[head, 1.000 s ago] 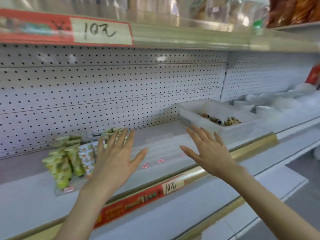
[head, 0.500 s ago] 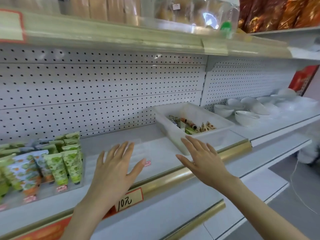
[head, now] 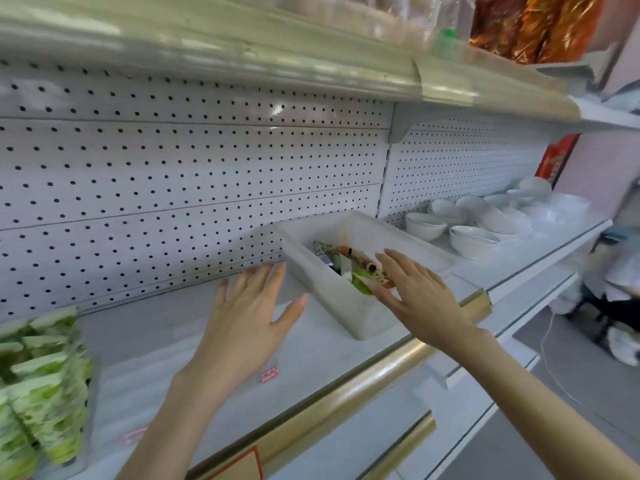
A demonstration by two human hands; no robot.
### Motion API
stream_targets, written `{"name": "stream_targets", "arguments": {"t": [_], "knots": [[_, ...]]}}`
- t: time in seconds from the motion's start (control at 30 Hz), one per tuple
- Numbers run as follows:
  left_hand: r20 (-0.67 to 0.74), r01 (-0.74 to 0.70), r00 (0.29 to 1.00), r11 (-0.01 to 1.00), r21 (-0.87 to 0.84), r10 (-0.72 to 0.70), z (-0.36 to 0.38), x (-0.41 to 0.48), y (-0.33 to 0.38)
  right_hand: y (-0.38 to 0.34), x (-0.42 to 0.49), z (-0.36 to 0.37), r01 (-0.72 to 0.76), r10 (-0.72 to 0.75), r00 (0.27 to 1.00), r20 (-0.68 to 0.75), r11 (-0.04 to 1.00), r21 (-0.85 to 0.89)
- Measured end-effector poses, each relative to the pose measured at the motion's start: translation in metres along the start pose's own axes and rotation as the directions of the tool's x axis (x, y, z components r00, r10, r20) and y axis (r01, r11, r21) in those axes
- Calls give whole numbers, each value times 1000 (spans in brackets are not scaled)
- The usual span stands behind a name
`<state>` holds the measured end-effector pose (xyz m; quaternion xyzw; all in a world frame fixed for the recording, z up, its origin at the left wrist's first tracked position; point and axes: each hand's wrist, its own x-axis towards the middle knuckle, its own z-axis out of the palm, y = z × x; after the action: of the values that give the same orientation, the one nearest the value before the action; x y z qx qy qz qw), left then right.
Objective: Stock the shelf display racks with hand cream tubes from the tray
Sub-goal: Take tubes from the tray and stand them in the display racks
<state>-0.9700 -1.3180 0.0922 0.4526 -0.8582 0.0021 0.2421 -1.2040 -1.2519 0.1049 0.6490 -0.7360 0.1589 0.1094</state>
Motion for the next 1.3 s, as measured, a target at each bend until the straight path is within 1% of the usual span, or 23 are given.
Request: {"name": "stream_targets", "arguments": {"t": [0.1, 0.27, 0.37, 0.57, 0.8, 0.93, 1.07, 1.17, 1.23, 1.3], "knots": [[47, -12, 999, 1000, 12, 12, 10, 12, -2, 12, 9, 5, -34, 34, 999, 18, 999, 31], [34, 1, 999, 998, 64, -3, 14, 33, -3, 35, 27, 10, -80, 78, 997, 25, 993, 87], [46, 32, 998, 998, 53, -35, 16, 41, -2, 50, 45, 13, -77, 73, 997, 32, 989, 123], [16, 133, 991, 990, 55, -134, 31, 60, 3, 90, 95, 21, -4, -6, 999, 51, 981, 192], [24, 249, 968, 968, 15, -250, 51, 87, 47, 126, 145, 34, 136, -164, 981, 100, 961, 243], [0, 318, 948, 948, -28, -318, 58, 93, 69, 140, 164, 43, 229, -278, 950, 139, 929, 292], [-8, 383, 923, 921, -68, -384, 62, 93, 89, 146, 176, 48, 326, -398, 900, 180, 887, 328], [-9, 412, 910, 909, -64, -414, 63, 94, 101, 143, 181, 50, 336, -448, 861, 241, 856, 393], [7, 437, 899, 897, -63, -437, 63, 96, 105, 139, 183, 51, 345, -489, 824, 286, 834, 431], [8, 451, 892, 890, -69, -451, 63, 99, 107, 128, 184, 49, 367, -549, 769, 327, 798, 477]]}}
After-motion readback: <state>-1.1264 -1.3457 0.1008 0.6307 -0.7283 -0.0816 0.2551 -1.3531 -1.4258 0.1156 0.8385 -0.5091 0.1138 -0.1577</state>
